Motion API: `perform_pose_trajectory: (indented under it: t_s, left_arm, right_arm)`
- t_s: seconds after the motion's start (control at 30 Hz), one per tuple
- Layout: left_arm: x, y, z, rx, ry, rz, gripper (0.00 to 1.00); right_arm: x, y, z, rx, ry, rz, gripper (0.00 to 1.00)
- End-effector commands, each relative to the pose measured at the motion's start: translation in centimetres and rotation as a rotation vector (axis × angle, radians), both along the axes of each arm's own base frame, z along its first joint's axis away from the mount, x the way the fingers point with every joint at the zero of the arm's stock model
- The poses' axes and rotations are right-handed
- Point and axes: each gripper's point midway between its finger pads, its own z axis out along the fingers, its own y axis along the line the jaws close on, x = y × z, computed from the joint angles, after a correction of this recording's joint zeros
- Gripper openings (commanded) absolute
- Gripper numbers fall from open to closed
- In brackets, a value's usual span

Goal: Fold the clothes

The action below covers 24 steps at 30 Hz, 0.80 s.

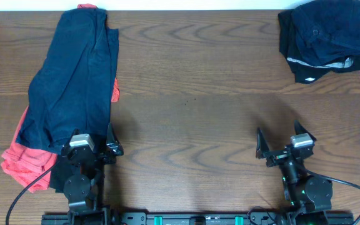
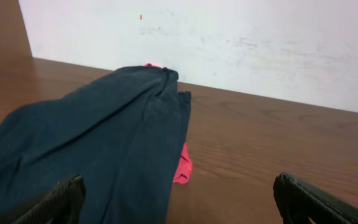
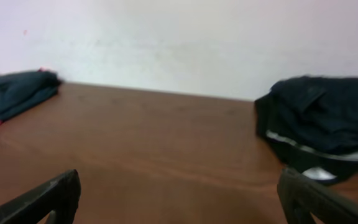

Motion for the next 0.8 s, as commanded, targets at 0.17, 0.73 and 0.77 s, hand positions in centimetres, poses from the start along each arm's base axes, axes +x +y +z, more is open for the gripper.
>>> perform_pose_trajectory:
  t_s: [0.17, 0.73, 0.77]
  left_arm:
    - [0.1, -1.9, 0.9, -0.059, -0.045, -0.110, 0.98]
    - [2.6, -1.6, 6.5, -0.086, 0.121, -0.106, 0.98]
    - [3.1, -1.6, 6.8, -0.090, 0.143, -0.106, 0.98]
  right_arm:
    - [0.0, -0.9, 2.4, 0.016, -0.089, -0.053, 0.99]
    - [4.9, 0.5, 10.1, -0.001, 0.007, -0.011, 0.99]
    - [5.7, 1.0, 10.7, -0.002, 0.022, 0.013, 0.99]
